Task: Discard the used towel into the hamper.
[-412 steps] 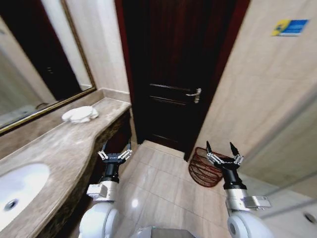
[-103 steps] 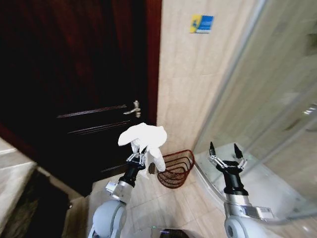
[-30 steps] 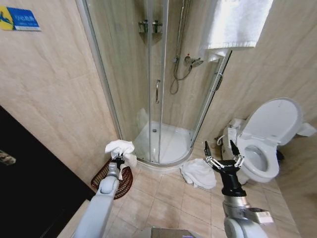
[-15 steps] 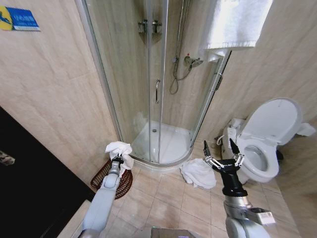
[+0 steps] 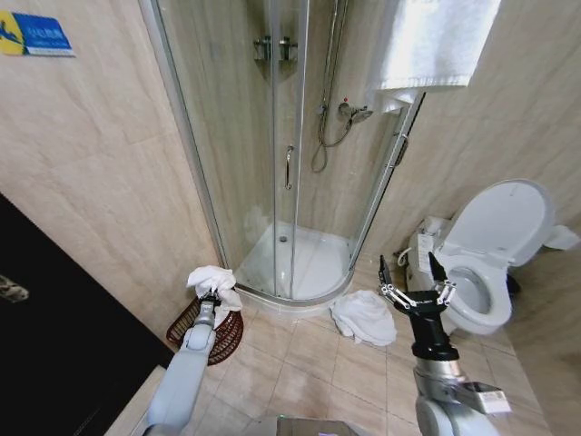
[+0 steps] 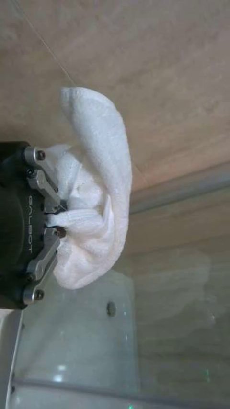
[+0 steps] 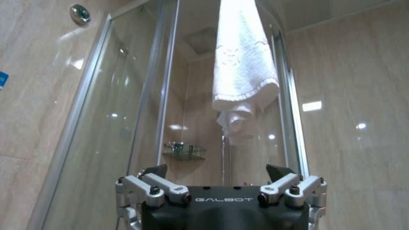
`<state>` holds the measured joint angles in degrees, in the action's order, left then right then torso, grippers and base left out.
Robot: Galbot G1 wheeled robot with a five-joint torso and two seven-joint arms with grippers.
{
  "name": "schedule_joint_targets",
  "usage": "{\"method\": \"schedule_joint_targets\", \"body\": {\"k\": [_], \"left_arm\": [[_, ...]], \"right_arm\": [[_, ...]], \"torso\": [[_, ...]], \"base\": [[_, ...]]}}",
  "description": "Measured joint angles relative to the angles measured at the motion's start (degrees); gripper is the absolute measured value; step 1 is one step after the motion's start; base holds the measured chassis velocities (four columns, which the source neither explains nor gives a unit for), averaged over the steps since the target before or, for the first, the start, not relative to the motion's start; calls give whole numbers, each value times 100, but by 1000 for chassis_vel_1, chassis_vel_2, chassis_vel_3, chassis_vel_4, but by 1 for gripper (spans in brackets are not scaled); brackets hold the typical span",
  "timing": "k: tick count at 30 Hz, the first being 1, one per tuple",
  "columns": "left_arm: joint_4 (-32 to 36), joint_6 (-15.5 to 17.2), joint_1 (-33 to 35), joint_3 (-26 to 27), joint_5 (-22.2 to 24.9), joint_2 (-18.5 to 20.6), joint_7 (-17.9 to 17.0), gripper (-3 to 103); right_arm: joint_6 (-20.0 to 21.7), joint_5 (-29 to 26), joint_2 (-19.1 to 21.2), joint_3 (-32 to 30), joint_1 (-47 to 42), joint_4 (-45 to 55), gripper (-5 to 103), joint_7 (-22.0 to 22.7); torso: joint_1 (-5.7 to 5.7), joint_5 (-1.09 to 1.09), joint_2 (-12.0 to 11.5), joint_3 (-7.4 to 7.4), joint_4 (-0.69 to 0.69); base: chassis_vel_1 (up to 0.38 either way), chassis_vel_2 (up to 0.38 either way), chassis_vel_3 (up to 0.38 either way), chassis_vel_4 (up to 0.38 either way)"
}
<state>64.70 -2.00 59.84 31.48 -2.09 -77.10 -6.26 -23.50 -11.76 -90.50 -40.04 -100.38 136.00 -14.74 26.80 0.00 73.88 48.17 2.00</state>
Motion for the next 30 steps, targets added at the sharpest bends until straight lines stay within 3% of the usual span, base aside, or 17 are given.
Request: {"method": "schedule_joint_targets", "body": {"k": [6,10,12,16,21,30], "left_arm": [[23,-1,55,46,20,28,-6,7],[-127,-213,58,9,-156,69,56,7],[-576,-536,-97,-20,-585,53,17,7],[-1212,-710,-367,-98,-900,5,-3,7],[-1656,-761,-637,-186,-1011,-40,21,7],[-3150,-872,-1454,-344,-1338,-91,136,7]], "right_arm": [[-6,-4,-3,13,1,-16,100,14],[-7,-6,-2,16,1,-12,100,27],[-50,7,-10,15,-15,-24,100,26],[-113,6,0,-17,-68,-35,100,21],[-114,2,27,-68,-95,30,100,15],[-221,124,13,-105,-116,137,100,-63]], "torso": [[-19,0,-36,-15,3],[-27,2,-50,-22,4],[-30,-1,-54,-23,4],[-30,-2,-55,-23,1],[-30,2,-55,-24,2],[-30,1,-55,-23,3]], "base": [[28,23,18,24],[27,19,19,21],[0,0,0,0],[0,0,0,0],[0,0,0,0],[0,0,0,0]]}}
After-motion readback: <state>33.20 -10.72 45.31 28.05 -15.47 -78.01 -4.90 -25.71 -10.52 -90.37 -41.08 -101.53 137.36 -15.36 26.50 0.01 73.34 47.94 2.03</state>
